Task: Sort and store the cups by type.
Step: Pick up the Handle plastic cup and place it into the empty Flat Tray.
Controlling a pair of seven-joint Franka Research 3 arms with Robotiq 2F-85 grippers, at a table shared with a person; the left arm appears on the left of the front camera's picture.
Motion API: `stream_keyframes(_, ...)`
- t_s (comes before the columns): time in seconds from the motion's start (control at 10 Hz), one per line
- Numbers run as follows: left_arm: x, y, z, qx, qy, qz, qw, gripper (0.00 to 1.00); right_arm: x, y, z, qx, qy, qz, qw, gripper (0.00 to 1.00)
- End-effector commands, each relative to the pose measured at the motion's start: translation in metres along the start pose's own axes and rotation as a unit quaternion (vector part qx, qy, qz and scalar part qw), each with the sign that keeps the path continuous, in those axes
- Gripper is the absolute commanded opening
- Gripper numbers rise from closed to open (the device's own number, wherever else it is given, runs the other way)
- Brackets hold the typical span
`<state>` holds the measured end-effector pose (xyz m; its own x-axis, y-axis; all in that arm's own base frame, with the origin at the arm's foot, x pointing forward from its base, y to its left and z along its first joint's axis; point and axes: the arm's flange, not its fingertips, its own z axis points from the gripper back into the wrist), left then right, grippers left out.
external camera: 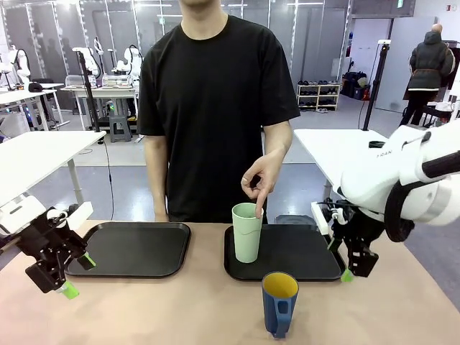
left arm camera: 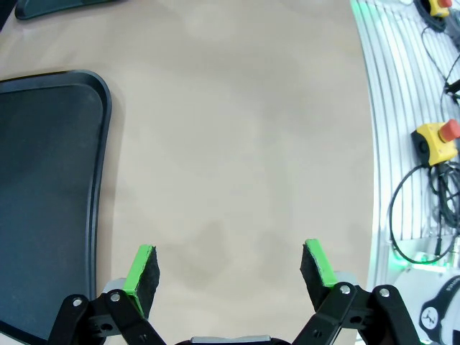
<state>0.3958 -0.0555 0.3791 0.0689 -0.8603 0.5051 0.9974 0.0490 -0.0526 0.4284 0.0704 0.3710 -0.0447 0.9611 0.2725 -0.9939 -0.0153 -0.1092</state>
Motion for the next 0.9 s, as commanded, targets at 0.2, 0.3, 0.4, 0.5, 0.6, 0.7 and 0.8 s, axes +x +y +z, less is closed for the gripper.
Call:
stream_keyframes(0.2,-0.001,0.0,-0.003,0.009,-0.002,0.0,1.0,1.0,-0.022,0.007,-0.029,0.002,-0.134,0.001,0.991,1.0)
stream_keyframes(0.3,-0.001,0.0,-0.003,0.009,-0.002,0.0,1.0,1.0,-0.031,0.008,-0.036,0.001,-0.163,0.0,0.987,1.0)
stream_keyframes(0.4,-0.001,0.0,-0.003,0.009,-0.002,0.0,1.0,1.0,-0.039,0.007,-0.042,-0.001,-0.188,0.003,0.982,1.0)
stream_keyframes(0.5,-0.001,0.0,-0.003,0.009,-0.002,0.0,1.0,1.0,-0.046,0.005,-0.049,0.005,-0.223,0.016,0.975,1.0)
stream_keyframes(0.6,-0.001,0.0,-0.003,0.009,-0.002,0.0,1.0,1.0,-0.054,0.004,-0.057,0.013,-0.256,0.033,0.966,1.0)
stream_keyframes(0.7,-0.001,0.0,-0.003,0.009,-0.002,0.0,1.0,1.0,-0.059,0.002,-0.063,0.018,-0.289,0.04,0.956,1.0)
stream_keyframes(0.8,-0.001,0.0,-0.003,0.009,-0.002,0.0,1.0,1.0,-0.066,0.001,-0.07,0.009,-0.321,0.042,0.946,1.0)
